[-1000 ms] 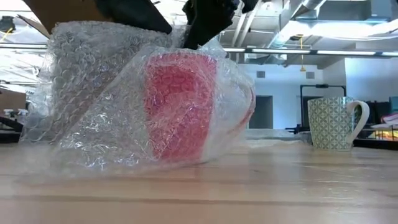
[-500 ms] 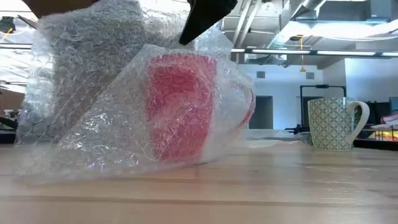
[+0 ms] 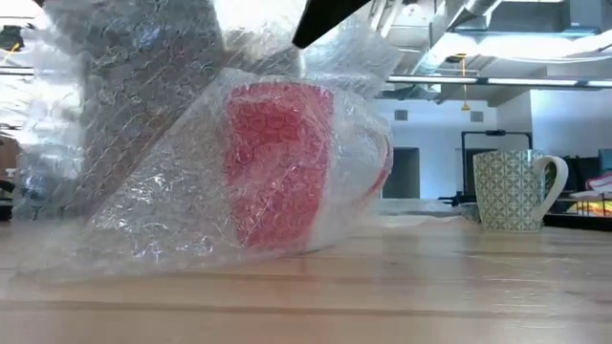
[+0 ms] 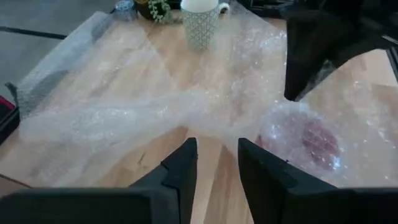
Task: Wrap mug
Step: Wrap the red mug with bubble wrap
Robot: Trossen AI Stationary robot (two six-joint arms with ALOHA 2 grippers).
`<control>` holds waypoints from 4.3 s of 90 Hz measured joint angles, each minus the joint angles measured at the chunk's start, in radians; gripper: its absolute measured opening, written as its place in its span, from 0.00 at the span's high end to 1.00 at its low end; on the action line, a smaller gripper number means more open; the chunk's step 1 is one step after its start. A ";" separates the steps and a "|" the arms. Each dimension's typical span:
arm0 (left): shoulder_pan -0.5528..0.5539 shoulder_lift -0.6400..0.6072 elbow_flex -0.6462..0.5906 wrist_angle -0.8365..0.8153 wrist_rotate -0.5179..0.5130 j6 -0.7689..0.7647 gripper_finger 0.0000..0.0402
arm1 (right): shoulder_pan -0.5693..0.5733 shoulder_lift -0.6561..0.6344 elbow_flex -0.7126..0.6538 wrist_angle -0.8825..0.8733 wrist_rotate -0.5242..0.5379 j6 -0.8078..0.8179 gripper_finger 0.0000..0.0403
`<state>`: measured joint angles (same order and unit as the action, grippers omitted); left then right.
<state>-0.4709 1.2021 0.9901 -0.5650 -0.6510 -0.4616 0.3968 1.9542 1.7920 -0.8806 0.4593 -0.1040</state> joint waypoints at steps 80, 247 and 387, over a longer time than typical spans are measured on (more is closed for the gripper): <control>0.014 0.193 -0.030 0.318 0.093 0.157 0.76 | 0.055 0.001 -0.067 -0.080 -0.201 0.002 1.00; 0.035 0.379 -0.031 0.453 0.264 0.187 0.76 | -0.112 0.080 -0.012 0.051 -0.471 -0.051 0.93; -0.201 0.254 0.003 0.188 0.128 -0.112 0.76 | -0.138 0.165 -0.013 0.074 -0.538 0.096 1.00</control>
<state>-0.6722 1.4559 0.9936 -0.3775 -0.5234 -0.5737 0.2588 2.1194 1.7794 -0.8065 -0.0789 -0.0076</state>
